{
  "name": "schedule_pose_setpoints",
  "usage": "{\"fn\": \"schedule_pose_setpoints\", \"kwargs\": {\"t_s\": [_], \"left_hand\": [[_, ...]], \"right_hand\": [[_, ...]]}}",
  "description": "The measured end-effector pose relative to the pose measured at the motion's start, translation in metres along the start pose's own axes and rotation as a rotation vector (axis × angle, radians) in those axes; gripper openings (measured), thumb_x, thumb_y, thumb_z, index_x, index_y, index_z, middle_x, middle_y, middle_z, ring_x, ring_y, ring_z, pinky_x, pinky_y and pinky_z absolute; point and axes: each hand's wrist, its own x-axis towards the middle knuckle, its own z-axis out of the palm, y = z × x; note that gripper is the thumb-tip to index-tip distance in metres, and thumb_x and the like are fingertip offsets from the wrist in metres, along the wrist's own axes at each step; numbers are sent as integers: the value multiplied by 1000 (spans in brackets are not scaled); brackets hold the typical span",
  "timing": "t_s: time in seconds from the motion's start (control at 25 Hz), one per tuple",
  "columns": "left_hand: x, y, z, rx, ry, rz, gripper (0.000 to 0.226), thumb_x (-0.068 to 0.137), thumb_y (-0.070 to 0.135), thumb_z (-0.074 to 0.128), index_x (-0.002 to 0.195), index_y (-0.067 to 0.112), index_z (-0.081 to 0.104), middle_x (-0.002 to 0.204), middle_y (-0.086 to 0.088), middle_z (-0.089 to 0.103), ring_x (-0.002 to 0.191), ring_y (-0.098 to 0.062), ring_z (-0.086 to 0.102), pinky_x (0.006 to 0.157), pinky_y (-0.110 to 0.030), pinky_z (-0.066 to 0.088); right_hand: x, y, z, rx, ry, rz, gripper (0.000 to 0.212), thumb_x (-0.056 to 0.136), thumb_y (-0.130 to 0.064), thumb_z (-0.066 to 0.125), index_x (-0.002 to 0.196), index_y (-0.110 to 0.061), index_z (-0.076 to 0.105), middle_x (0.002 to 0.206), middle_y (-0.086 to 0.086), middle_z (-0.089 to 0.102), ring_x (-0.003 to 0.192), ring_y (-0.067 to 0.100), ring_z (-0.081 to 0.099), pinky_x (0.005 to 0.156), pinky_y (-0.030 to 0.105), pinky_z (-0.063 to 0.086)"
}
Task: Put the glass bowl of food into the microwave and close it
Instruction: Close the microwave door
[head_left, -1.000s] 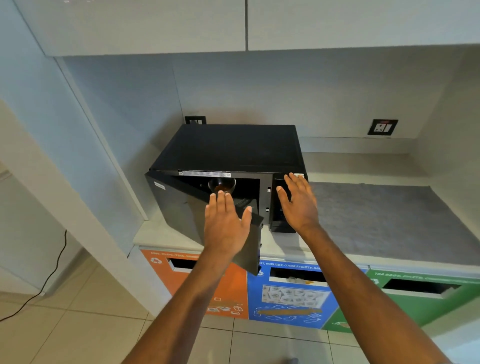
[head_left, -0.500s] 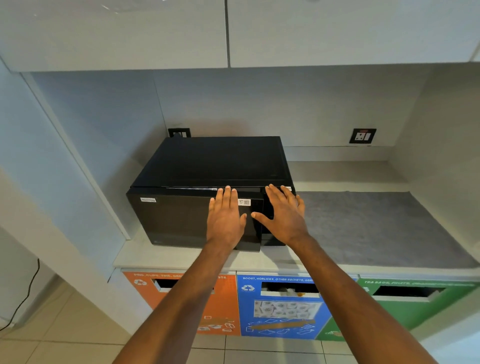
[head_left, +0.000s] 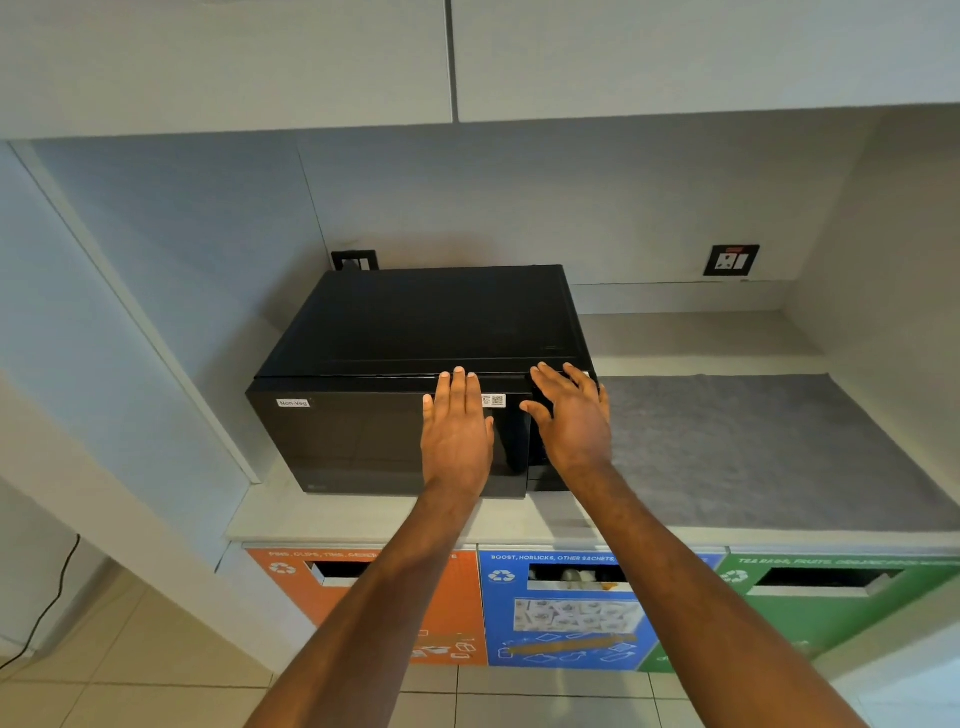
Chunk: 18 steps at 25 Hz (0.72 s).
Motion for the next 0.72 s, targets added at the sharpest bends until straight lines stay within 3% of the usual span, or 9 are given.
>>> {"fn": "schedule_pose_setpoints", "kwargs": {"t_s": [0.44,0.72], "left_hand": [[9,1,1,14,-15,-4,75,106,44,43,163,13,6,172,-10,6,160,-28,2,128,-48,6],[6,1,0,8,-9,8,76,105,45,43,163,12,6,172,-10,6,160,-29,1,128,-48,6]], "right_hand": [[7,2,12,8,107,46,46,97,-45,63,141,-31,62,147,-11,62,150,16,40,124,43,28],[4,3,13,-3,101,36,48,98,-47,60,143,-31,60,149,-10,60,151,17,39,126,46,27]]}}
